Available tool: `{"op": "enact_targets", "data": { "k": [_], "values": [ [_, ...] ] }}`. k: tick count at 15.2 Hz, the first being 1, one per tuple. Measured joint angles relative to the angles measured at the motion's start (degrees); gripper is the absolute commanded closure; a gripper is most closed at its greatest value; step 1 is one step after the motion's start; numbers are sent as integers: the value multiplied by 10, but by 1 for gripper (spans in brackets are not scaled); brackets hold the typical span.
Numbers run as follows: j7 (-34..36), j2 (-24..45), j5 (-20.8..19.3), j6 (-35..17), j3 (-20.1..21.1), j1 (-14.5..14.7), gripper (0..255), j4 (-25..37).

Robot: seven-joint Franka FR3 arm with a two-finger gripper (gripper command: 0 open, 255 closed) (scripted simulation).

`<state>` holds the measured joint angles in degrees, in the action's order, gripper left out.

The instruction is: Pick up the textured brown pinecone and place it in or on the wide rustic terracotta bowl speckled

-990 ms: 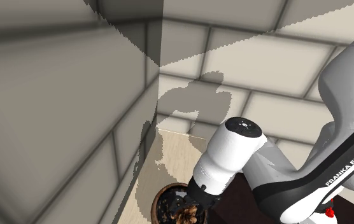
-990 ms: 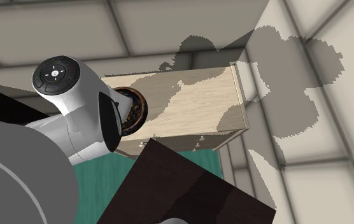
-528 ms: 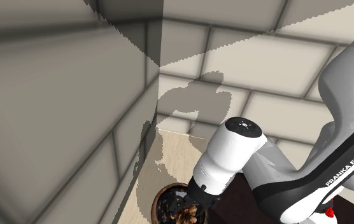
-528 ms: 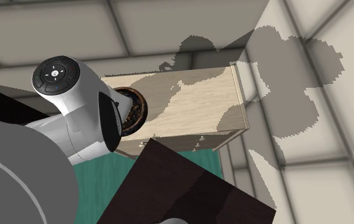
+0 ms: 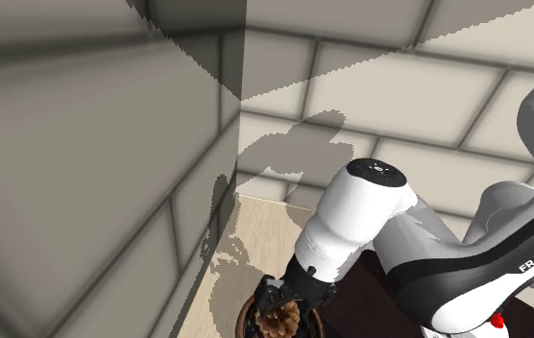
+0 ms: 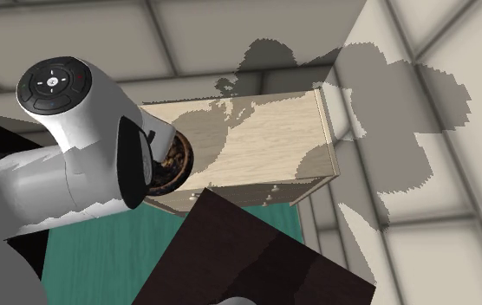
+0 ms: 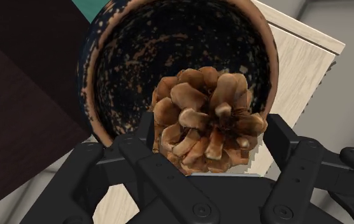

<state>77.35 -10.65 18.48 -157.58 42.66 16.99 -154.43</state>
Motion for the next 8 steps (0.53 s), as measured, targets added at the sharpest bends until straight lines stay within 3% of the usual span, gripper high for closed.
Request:
{"op": "enact_targets", "data": {
  "k": [8],
  "values": [
    [-26,-68,35,84,-31,23,255,19]
  ]
}}
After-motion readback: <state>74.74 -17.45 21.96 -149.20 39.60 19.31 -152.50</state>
